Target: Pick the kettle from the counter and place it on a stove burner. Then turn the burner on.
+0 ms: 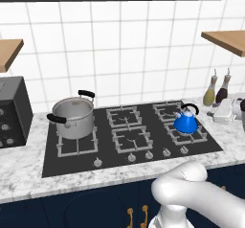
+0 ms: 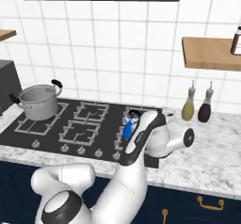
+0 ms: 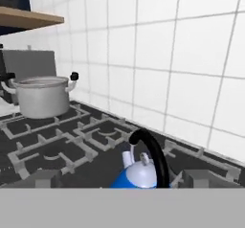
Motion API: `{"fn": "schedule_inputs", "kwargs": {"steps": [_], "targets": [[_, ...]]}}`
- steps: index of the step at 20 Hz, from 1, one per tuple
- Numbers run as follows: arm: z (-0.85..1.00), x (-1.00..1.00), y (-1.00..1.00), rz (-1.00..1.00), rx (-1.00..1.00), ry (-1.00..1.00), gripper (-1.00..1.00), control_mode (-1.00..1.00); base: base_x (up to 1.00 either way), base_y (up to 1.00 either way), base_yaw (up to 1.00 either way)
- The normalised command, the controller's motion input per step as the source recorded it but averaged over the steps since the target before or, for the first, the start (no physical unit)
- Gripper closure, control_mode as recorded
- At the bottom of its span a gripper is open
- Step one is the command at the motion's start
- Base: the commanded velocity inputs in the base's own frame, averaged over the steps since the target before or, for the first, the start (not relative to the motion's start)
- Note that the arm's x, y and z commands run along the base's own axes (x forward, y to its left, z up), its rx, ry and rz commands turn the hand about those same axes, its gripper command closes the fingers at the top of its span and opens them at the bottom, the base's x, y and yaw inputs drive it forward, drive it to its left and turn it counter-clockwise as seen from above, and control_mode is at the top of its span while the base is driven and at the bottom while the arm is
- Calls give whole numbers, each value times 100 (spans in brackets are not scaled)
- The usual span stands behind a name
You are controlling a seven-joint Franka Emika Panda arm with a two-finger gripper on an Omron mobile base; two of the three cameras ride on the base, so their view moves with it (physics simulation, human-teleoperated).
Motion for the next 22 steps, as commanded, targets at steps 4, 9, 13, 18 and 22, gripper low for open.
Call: {"fn": "schedule_inputs", "kwargs": {"steps": [4,9,13,18,22], "targets": [[9,-33,29,-25,-5,46,-100,-100,0,0,0],[-2,-45,18,-30,-7,47,-100,-100,0,0,0],[-10,-51,13,-35,-8,49,-100,-100,0,0,0],[-22,-49,7,-32,-7,50,-100,-100,0,0,0],[-24,-29,17,-26,-3,41,-100,-100,0,0,0]]}}
